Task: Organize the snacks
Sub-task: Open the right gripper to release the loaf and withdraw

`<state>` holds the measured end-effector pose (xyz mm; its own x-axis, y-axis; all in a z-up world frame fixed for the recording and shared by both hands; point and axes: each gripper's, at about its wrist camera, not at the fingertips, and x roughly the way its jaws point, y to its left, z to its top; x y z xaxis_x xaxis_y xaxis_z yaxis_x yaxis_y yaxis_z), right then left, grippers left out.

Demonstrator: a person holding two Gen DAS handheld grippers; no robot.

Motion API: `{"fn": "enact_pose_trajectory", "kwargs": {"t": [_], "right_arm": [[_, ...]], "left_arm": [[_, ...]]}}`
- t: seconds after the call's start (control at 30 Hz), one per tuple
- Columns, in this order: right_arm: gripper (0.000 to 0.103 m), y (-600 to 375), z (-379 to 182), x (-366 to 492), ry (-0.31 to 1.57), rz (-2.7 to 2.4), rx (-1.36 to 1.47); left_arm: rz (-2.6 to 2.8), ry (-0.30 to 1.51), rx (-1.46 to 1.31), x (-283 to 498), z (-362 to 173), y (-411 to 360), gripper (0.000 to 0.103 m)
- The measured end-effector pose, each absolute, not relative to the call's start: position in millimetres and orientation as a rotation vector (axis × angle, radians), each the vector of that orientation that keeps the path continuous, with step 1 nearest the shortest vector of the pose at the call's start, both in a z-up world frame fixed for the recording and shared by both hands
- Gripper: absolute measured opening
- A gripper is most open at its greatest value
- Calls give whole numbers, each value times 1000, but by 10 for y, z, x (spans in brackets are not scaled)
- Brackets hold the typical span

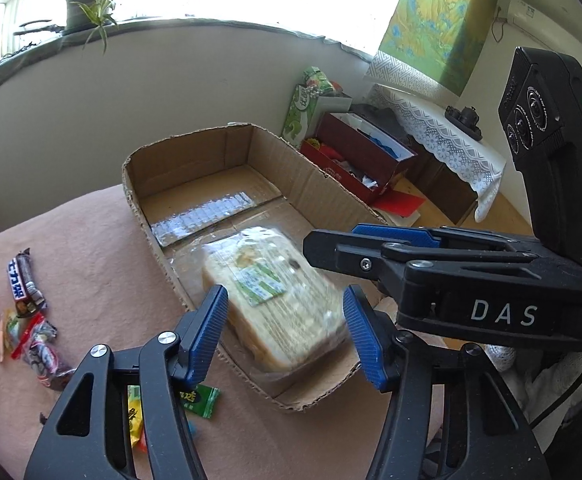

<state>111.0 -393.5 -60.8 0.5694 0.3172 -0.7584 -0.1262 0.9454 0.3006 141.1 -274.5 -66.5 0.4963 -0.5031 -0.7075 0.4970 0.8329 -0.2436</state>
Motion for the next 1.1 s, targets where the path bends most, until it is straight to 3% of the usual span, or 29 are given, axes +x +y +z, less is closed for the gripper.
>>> {"fn": "enact_pose_trajectory", "kwargs": {"t": [0.53, 0.67, 1.1], "right_arm": [[52, -3749, -465, 892, 882, 250, 167], [66, -3659, -430, 767, 859, 259, 165], [70, -3058, -428, 299, 827, 329, 69]], "left_arm": [[-575, 819, -27, 1172, -529, -2351, 59], [-544, 810, -49, 1107, -505, -2100, 59], [-381, 808, -121, 842, -591, -1022, 59]]}}
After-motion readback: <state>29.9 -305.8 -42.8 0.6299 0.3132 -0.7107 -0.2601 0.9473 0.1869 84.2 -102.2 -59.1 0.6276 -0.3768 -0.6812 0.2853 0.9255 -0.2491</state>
